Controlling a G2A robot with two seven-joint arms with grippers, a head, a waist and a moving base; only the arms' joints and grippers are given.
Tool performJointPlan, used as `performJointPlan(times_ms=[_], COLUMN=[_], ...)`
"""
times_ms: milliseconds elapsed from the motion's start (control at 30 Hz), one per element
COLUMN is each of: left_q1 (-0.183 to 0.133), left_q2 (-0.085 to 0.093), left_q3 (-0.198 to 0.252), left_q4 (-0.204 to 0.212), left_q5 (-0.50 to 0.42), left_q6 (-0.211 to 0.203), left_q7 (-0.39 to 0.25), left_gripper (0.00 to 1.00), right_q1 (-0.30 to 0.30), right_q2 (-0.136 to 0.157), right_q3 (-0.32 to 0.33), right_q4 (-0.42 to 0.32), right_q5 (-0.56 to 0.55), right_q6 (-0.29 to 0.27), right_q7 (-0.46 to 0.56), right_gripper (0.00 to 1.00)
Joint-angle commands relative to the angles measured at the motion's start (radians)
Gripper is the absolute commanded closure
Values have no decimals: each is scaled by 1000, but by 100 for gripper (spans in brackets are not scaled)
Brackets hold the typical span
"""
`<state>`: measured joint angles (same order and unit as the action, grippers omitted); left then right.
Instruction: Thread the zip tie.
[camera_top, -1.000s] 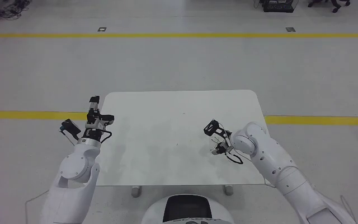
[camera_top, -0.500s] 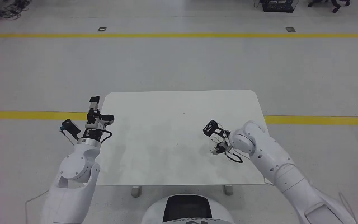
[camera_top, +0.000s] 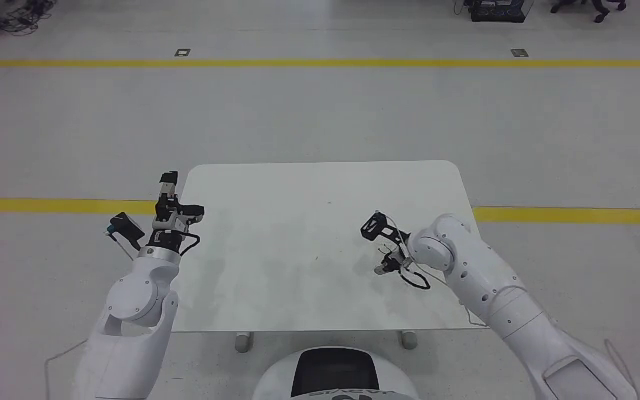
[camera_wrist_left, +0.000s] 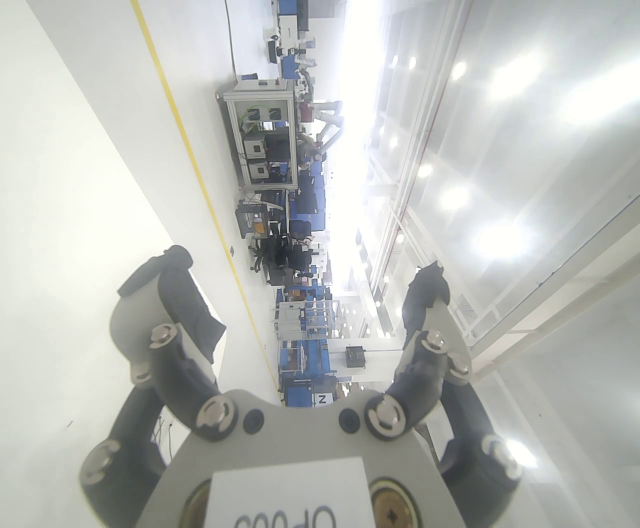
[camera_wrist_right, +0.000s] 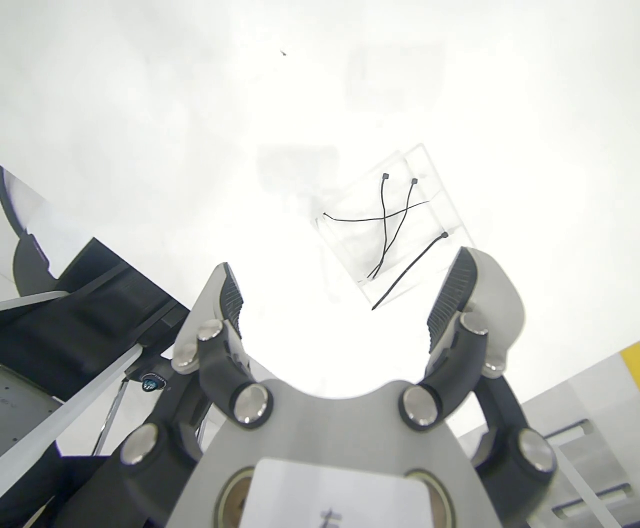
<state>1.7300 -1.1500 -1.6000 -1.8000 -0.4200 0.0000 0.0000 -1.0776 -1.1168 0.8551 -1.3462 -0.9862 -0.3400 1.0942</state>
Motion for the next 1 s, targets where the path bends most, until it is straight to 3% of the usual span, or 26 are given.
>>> performJointPlan(times_ms=[0,167,467,967], left_q1=[0,0,0,0], left_q2=[0,0,0,0], left_q3=[0,0,0,0], left_q4=[0,0,0,0], left_q5=[0,0,0,0], left_q6=[0,0,0,0], left_q7=[0,0,0,0], left_gripper=[0,0,0,0], right_q1=[30,108,234,219], right_q2=[0,-3,-24,-21], right_q3=[-13,-69,-233,-218], right_q4=[18,80,218,248], right_q5=[24,81,150,163], right_q6=[0,0,0,15], right_q7=[17,39,16,-37], right_gripper=[0,0,0,0])
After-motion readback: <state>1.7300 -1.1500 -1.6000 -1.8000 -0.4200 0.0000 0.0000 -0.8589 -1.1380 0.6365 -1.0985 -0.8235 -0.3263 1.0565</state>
